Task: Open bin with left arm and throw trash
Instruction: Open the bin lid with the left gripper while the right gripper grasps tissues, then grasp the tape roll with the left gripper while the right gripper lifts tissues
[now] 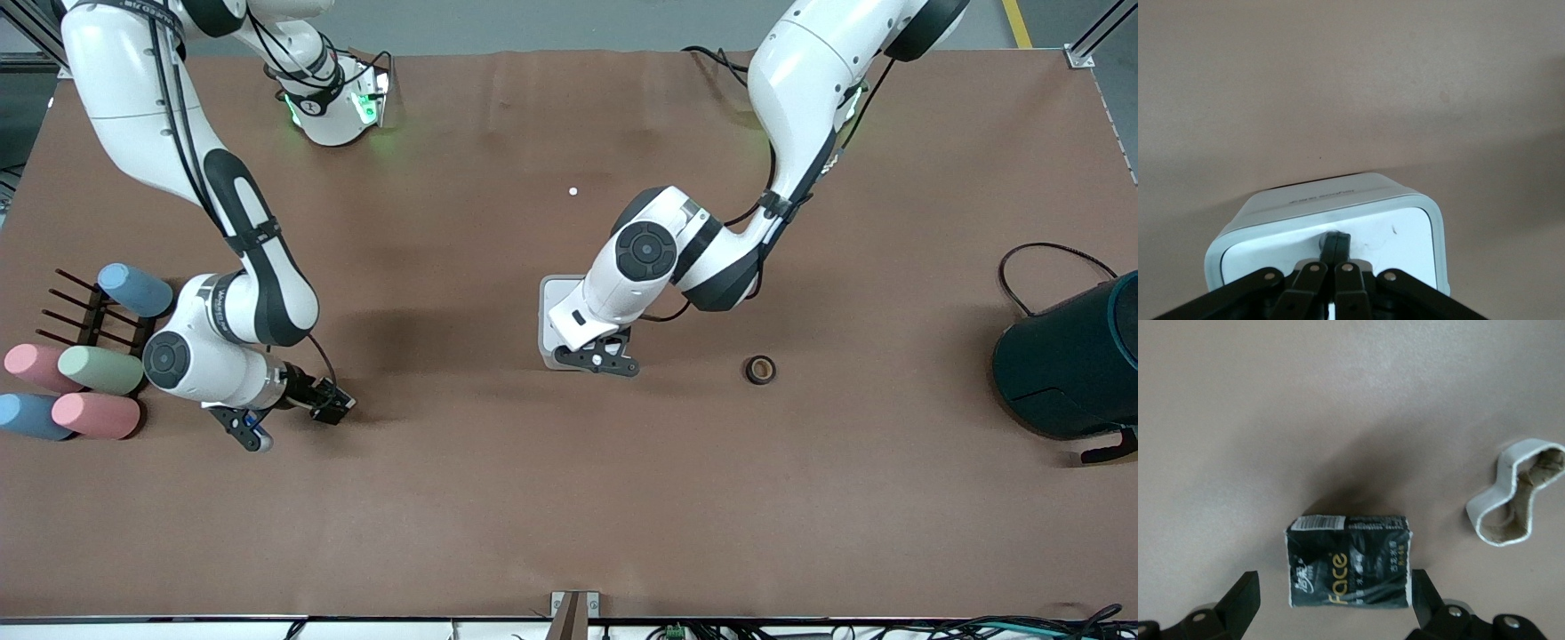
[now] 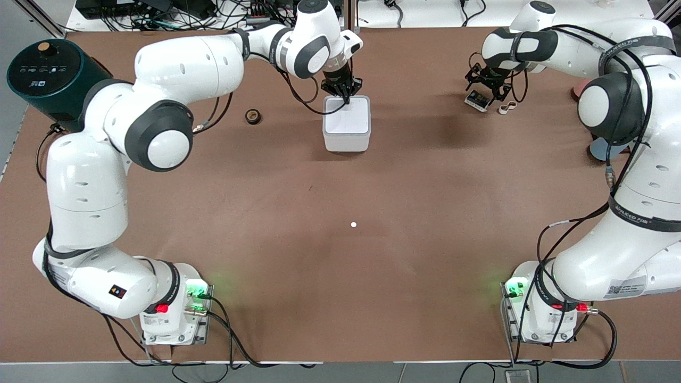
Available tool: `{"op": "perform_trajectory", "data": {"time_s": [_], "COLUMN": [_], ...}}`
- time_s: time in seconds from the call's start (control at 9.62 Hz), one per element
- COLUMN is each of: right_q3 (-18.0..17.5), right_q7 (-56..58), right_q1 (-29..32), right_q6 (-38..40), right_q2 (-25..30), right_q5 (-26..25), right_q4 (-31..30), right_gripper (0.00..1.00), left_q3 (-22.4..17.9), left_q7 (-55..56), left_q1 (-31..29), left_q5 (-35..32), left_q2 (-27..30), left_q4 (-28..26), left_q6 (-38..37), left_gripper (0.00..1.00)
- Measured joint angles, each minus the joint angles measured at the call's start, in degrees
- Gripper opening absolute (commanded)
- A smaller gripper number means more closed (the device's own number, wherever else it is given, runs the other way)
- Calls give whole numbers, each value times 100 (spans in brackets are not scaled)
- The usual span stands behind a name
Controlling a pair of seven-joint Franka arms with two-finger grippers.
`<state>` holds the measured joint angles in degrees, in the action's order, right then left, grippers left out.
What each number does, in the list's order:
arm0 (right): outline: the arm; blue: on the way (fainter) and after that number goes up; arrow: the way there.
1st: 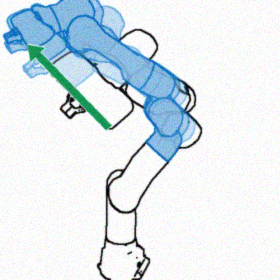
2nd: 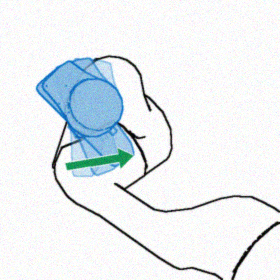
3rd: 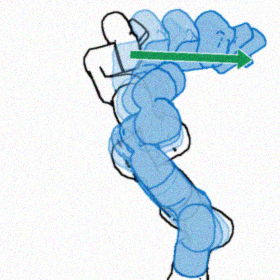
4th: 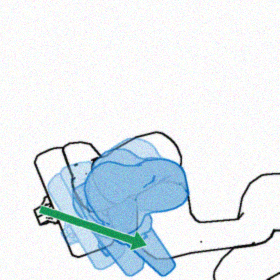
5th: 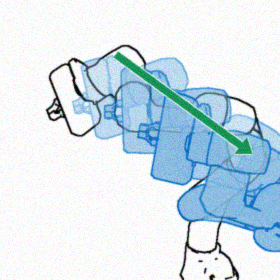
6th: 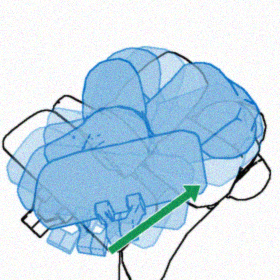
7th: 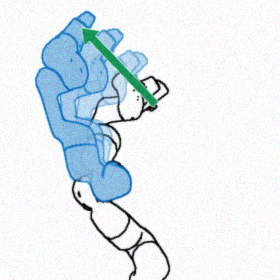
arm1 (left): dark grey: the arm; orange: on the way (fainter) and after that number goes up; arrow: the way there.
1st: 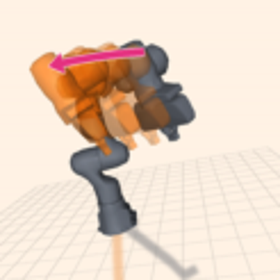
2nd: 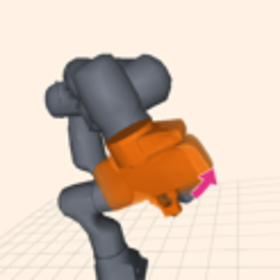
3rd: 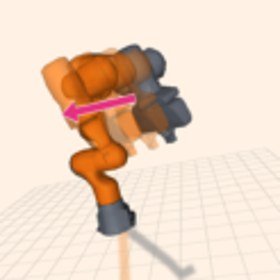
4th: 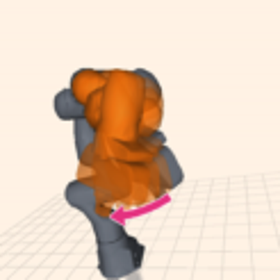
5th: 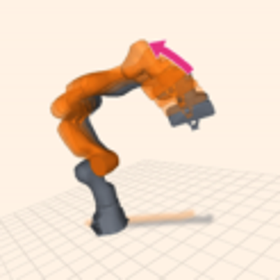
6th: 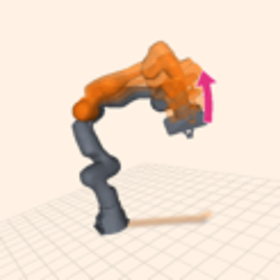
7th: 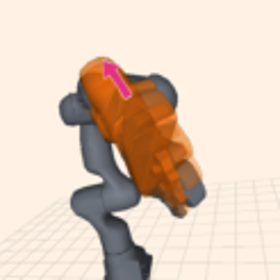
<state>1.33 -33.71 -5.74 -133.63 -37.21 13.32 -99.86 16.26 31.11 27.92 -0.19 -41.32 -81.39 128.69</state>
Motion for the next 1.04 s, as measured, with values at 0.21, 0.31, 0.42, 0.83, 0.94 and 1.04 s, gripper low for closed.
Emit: {"op": "perform_trajectory", "data": {"time_s": [0.21,0.31,0.42,0.83,0.94,1.04], "right_q3": [0,0,0,1,1,2], "right_q7": [-1,-1,0,0,1,2], "right_q1": [-1,-2,-7,-24,-26,-27], "right_q6": [-117,-128,-130,-119,-108,-97], "right_q2": [-120,-157,-180,-195,-196,-196], "right_q5": [0,-20,-36,-89,-99,-104], "right_q4": [89,105,116,119,119,119], "right_gripper": [100,100,100,96,89,84], "left_q3": [-24,-31,-41,-83,-77,-77], "left_q7": [-27,-194,-572,-2254,-2526,-2700], "left_q1": [-256,-474,-711,-1882,-2056,-2168], "left_q5": [-93,-210,-359,-1018,-1151,-1202], "left_q2": [340,634,880,944,917,891], "left_q4": [67,72,64,-397,-712,-1089], "left_q6": [-885,-1433,-1859,-1818,-1397,-919], "left_gripper": [0,2,16,99,99,99]}}
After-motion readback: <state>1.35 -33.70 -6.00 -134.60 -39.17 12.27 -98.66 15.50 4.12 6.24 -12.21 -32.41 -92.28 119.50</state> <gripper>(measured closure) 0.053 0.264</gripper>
